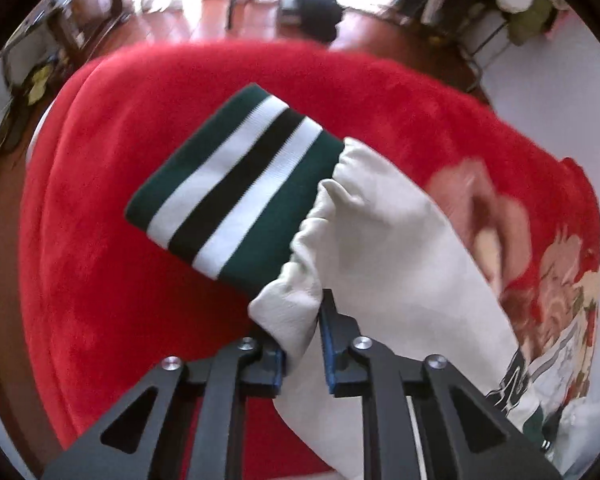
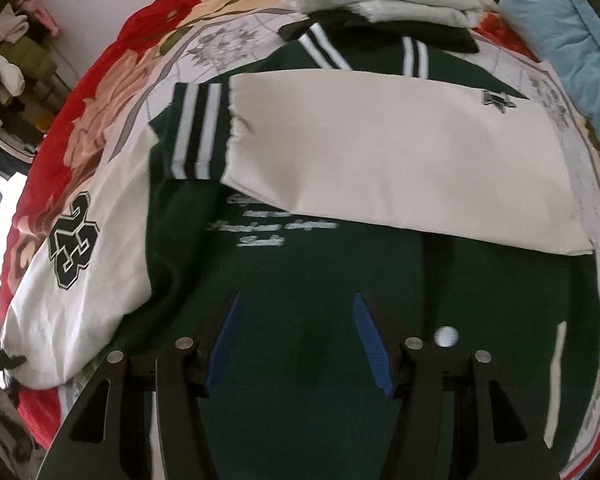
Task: Fold large clothes
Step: 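Open the right tool to release the folded sleeve onto the jacket, then grasp the number-patched sleeve cuff with the left tool and fold it across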
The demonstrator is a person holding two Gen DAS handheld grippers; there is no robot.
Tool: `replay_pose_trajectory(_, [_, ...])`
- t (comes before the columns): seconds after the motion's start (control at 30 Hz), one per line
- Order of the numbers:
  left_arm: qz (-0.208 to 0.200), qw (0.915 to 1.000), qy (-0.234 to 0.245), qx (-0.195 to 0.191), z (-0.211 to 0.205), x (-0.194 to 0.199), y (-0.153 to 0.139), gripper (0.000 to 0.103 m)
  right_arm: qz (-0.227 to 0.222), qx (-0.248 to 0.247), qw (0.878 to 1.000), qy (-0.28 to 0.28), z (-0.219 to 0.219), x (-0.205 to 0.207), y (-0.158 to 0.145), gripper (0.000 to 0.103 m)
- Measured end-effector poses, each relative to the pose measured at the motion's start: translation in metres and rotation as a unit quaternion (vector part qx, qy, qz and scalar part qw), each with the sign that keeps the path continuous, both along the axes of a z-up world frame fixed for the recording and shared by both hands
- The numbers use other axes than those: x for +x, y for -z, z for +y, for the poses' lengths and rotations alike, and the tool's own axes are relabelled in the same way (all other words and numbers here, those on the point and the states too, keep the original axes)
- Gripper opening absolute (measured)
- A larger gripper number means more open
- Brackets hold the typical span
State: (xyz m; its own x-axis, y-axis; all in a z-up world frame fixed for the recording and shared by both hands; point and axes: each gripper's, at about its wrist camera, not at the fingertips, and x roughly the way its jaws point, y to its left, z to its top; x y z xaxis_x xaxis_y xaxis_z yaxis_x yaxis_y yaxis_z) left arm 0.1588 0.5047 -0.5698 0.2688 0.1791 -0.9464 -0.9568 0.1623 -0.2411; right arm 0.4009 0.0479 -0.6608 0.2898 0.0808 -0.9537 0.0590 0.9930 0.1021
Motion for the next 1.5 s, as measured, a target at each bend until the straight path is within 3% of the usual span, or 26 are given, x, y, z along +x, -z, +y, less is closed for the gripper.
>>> replay_pose_trajectory(0.1, [-0.007,0.9990,0.031,0.031,0.030,0.026,-0.007,0.011,0.003,0.008,1.000,0.005,0.008,0.003,0.004,0.059])
replay_pose_trajectory(0.23, [-0.005,0.9960,0.069,0.057,0.041,0.054,-0.005,0.011,0.001,0.003,1.000,0.017,0.016,0.010,0.011,0.059])
replay_pose_trajectory(0.33, [-0.009,0.9957,0.083,0.041,0.044,0.092,0.014,0.015,0.011,0.005,0.999,0.036,0.019,0.018,0.020,0.059])
replay_pose_trajectory(0.4, [-0.033,0.9958,0.082,0.023,0.044,0.099,0.026,0.052,0.016,0.004,0.999,0.044,0.021,0.022,0.024,0.059])
replay_pose_trajectory(0.47, [-0.053,0.9940,0.094,0.018,0.033,0.116,0.028,0.068,0.018,0.007,0.999,0.049,0.023,0.026,0.027,0.059])
replay_pose_trajectory(0.5, [-0.039,0.9931,0.107,0.031,0.029,0.121,0.026,0.068,0.020,0.008,0.999,0.050,0.024,0.028,0.028,0.059])
replay_pose_trajectory(0.53, [-0.031,0.9918,0.117,0.040,0.026,0.126,0.025,0.067,0.022,0.009,0.998,0.050,0.025,0.030,0.030,0.059])
replay_pose_trajectory(0.57, [-0.024,0.9909,0.122,0.052,0.022,0.130,0.021,0.060,0.026,0.011,0.998,0.048,0.026,0.032,0.031,0.059])
replay_pose_trajectory(0.6, [-0.016,0.9899,0.122,0.071,0.018,0.132,0.014,0.028,0.028,0.012,0.998,0.046,0.026,0.035,0.033,0.059])
replay_pose_trajectory(0.63, [-0.008,0.9889,0.123,0.083,0.014,0.138,0.011,0.011,0.031,0.013,0.998,0.045,0.026,0.037,0.034,0.059])
replay_pose_trajectory(0.67, [-0.010,0.9877,0.126,0.091,0.012,0.143,0.006,0.004,0.031,0.015,0.998,0.043,0.025,0.039,0.035,0.059])
replay_pose_trajectory(0.87, [-0.032,0.9742,0.129,0.183,-0.012,0.159,-0.074,0.002,0.027,-0.014,0.998,0.047,0.014,0.048,0.021,0.059])
replay_pose_trajectory(0.97, [-0.053,0.9609,0.157,0.222,-0.032,0.175,-0.122,0.002,0.037,-0.067,0.996,0.040,0.012,0.059,0.014,0.060])
replay_pose_trajectory(1.03, [-0.055,0.9450,0.193,0.258,-0.060,0.190,-0.152,0.002,0.052,-0.109,0.992,0.023,0.015,0.070,0.015,0.062])
replay_pose_trajectory(1.1, [-0.062,0.9323,0.227,0.275,-0.085,0.202,-0.174,0.002,0.070,-0.118,0.990,0.011,0.014,0.084,0.019,0.062])
replay_pose_trajectory(1.2, [-0.069,0.9102,0.286,0.291,-0.137,0.226,-0.201,0.002,0.073,-0.085,0.993,0.020,0.001,0.096,0.015,0.062])
replay_pose_trajectory(1.33, [-0.086,0.8647,0.377,0.321,-0.233,0.253,-0.232,0.002,0.056,-0.039,0.996,0.058,-0.040,0.101,-0.007,0.062])
replay_pose_trajectory(1.4, [-0.106,0.8457,0.424,0.306,-0.288,0.268,-0.236,0.002,0.057,-0.030,0.995,0.076,-0.066,0.096,-0.015,0.062])
replay_pose_trajectory(1.5, [-0.133,0.8328,0.473,0.256,-0.360,0.291,-0.232,0.002,0.088,-0.015,0.988,0.124,-0.118,0.079,-0.022,0.062])
